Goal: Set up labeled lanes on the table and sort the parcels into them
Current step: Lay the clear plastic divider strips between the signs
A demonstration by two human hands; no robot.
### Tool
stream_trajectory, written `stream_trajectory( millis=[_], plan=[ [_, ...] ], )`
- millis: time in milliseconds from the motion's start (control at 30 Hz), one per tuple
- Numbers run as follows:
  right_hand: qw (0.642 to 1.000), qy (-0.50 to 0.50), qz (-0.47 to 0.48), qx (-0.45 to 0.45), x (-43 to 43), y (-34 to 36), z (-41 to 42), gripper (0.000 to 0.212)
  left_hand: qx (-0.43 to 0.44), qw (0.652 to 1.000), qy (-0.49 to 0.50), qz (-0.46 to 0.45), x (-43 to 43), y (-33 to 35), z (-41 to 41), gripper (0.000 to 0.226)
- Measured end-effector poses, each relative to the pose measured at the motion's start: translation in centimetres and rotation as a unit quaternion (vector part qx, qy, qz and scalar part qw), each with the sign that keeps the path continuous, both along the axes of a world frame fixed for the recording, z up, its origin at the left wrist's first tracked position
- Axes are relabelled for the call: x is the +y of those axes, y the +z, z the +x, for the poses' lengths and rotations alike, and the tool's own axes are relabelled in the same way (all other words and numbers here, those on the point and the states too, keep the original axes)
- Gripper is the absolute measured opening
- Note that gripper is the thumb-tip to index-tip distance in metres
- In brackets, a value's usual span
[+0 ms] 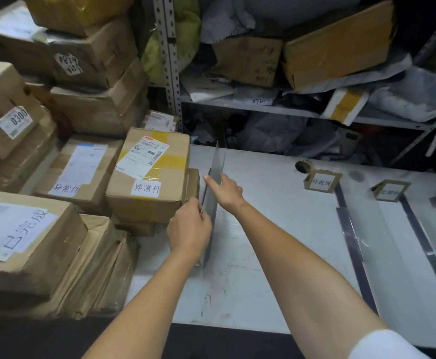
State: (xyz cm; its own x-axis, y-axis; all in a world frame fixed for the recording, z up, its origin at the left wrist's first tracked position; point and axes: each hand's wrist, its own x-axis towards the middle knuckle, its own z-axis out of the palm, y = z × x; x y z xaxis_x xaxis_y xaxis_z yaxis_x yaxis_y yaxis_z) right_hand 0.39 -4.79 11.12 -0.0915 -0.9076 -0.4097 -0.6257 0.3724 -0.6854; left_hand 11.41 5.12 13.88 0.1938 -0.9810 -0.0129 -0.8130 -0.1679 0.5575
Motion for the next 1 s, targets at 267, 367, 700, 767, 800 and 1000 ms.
stream_trajectory(
  millis=[267,367,700,767,800,1000],
  plan=[
    [0.956,-0.107,-0.060,-0.266,-1.1,6.8,1.3,0.079,0.076,0.995,-0.034,-0.057,0.2,6.7,1.1,0.012],
    [0.947,-0.123,-0.078,-0.287,-1.3,8.7,0.2,0.070,0.194,0.980,-0.046,-0.014,-0.2,9.0,0.9,0.014],
    [0.928,-0.216,-0.165,-0.255,2.1,14.6,-12.8,0.068,0.457,0.811,-0.172,0.324,0.9,11.6,-8.0,0.087],
    [0.922,-0.244,-0.169,-0.249,3.9,15.1,-16.8,0.068,0.461,0.796,-0.204,0.335,1.6,11.9,-11.7,0.073],
    [0.918,-0.257,-0.173,-0.249,4.8,15.3,-18.7,0.067,0.460,0.791,-0.217,0.340,1.9,11.9,-13.3,0.071],
    [0.898,-0.324,-0.186,-0.234,12.5,16.2,-31.8,0.059,0.423,0.753,-0.329,0.381,5.7,12.3,-25.8,0.077]
  ],
)
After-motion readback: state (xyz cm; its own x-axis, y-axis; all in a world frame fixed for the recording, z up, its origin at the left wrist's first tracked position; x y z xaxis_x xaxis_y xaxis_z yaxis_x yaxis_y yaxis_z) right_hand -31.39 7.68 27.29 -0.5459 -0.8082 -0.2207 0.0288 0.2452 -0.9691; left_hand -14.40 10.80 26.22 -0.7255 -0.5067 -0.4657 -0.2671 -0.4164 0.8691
